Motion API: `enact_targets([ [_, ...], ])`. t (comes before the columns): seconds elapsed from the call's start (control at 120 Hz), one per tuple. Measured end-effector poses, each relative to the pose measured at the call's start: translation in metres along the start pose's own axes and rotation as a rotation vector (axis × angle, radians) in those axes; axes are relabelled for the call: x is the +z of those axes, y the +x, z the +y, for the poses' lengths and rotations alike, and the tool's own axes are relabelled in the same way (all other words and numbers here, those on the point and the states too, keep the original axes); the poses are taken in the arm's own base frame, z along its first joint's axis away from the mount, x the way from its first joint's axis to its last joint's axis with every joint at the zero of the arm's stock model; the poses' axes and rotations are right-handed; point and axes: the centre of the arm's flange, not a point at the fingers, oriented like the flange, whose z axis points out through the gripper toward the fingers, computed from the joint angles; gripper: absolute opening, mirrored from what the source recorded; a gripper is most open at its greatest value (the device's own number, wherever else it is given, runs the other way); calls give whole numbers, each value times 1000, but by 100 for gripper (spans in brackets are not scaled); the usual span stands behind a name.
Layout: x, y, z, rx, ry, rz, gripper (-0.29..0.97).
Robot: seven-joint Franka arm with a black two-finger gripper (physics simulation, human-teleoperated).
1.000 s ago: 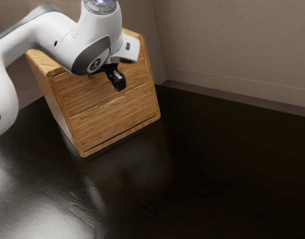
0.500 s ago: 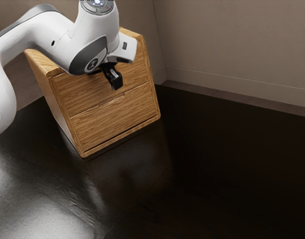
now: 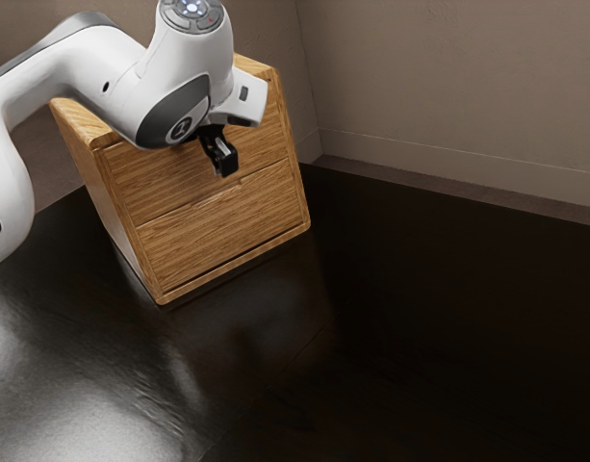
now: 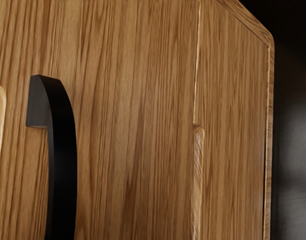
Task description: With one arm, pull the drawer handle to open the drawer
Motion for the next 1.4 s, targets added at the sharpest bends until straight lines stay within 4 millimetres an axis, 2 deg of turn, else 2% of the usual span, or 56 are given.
enact_targets([
  [0.342, -8, 7, 11, 22, -3, 14, 67],
  [0.467, -11, 6, 8, 20, 2, 17, 67],
  [0.667, -4, 0, -1, 6, 12, 8, 68],
  [0.917, 4, 2, 8, 8, 3, 27, 68],
  [0.992, 0, 2, 6, 2, 5, 37, 65],
  [1.183, -4, 3, 8, -5, 6, 55, 66],
  [1.25, 0, 3, 11, -3, 1, 53, 70],
  [1.4, 8, 1, 14, -6, -2, 48, 70],
])
